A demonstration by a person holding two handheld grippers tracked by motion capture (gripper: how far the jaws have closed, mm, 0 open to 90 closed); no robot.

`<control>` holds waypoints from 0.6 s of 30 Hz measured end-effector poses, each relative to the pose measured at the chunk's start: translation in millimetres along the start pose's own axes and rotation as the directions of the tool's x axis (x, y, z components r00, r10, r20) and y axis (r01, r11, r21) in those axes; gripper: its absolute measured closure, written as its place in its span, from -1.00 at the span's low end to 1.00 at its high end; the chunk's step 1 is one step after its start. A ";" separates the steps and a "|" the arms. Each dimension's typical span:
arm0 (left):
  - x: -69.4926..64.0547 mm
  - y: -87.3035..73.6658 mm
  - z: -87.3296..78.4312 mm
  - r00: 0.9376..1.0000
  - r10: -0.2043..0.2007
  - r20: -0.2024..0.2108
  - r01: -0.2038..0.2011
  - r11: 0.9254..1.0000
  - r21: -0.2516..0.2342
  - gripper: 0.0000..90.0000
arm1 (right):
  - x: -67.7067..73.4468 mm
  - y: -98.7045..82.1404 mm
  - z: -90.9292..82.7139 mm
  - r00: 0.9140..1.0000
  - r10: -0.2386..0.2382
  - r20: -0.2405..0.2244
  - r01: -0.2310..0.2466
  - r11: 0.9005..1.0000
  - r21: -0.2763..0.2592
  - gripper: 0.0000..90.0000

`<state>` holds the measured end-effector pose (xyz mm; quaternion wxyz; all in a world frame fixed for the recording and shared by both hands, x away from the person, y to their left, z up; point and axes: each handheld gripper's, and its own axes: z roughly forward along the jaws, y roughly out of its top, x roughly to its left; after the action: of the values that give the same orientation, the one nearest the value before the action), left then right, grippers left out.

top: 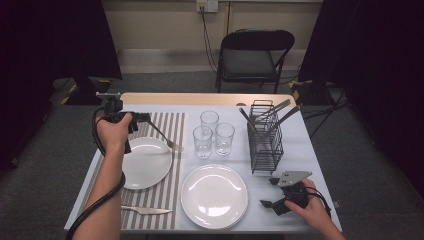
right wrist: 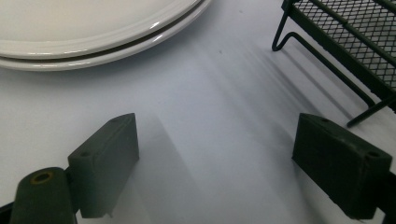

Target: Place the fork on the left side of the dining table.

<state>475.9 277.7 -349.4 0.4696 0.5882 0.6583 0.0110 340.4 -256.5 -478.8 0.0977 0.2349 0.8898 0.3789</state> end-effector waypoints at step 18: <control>1.1 8.2 3.8 1.000 0.000 -0.010 -0.001 1.000 -0.016 0.94 | -0.1 0.0 0.0 1.000 0.000 0.000 0.000 1.000 0.000 -0.70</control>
<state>484.7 279.1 -347.5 0.4711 0.5845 0.6604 0.0193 340.4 -256.5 -478.8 0.0979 0.2347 0.8897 0.3791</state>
